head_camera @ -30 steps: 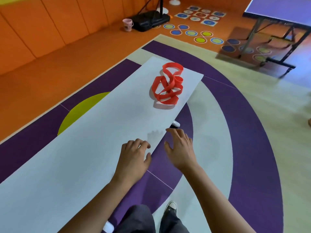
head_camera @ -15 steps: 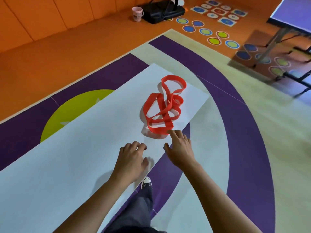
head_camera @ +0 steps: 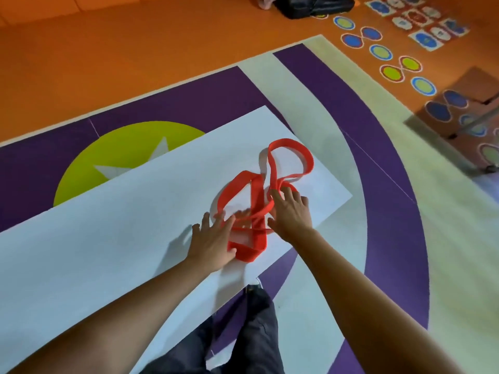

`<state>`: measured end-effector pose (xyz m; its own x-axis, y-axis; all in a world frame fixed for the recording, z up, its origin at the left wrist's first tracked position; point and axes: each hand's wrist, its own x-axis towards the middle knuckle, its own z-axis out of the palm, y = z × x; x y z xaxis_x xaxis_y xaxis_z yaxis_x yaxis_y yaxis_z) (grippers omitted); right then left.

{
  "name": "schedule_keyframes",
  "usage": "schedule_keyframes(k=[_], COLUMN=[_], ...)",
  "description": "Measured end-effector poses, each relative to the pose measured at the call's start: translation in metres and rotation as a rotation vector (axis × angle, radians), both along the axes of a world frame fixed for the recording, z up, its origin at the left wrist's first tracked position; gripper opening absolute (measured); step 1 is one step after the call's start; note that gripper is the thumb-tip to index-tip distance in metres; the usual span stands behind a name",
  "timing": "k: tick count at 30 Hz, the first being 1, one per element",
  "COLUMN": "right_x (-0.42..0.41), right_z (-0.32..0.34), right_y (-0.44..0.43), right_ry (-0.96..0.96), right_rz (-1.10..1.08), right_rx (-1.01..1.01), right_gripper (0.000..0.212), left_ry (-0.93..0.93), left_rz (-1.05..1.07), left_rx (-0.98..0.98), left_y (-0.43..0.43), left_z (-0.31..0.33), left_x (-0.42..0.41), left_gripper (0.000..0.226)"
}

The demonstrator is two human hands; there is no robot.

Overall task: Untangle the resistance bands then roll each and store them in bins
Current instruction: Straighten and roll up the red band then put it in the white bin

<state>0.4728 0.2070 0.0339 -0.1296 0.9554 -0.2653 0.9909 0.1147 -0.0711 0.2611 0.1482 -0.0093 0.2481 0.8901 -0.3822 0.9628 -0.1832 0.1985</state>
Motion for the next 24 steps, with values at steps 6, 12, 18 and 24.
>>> schedule_keyframes(k=[6,12,18,24], right_x=[0.024,0.039,0.052,0.071], right_z=[-0.035,-0.070,-0.098,-0.099], right_y=[0.059,0.105,0.138,0.117], right_ry=[-0.065,-0.207,-0.105,0.213], right_rz=[0.154,0.346,0.408,0.351], right_rx=[-0.081,-0.133,0.019,0.014], right_gripper=[0.115,0.116,0.059,0.031], left_ry=[0.073,0.177,0.082,0.105], left_rz=[0.116,0.249,0.415,0.512], left_rx=[-0.044,0.036,-0.007,0.069], left_y=[0.010,0.029,0.048,0.039], left_z=[-0.028,-0.033,-0.051,-0.049], left_x=[0.017,0.034,0.049,0.051], left_gripper=[0.081,0.055,0.048,0.026])
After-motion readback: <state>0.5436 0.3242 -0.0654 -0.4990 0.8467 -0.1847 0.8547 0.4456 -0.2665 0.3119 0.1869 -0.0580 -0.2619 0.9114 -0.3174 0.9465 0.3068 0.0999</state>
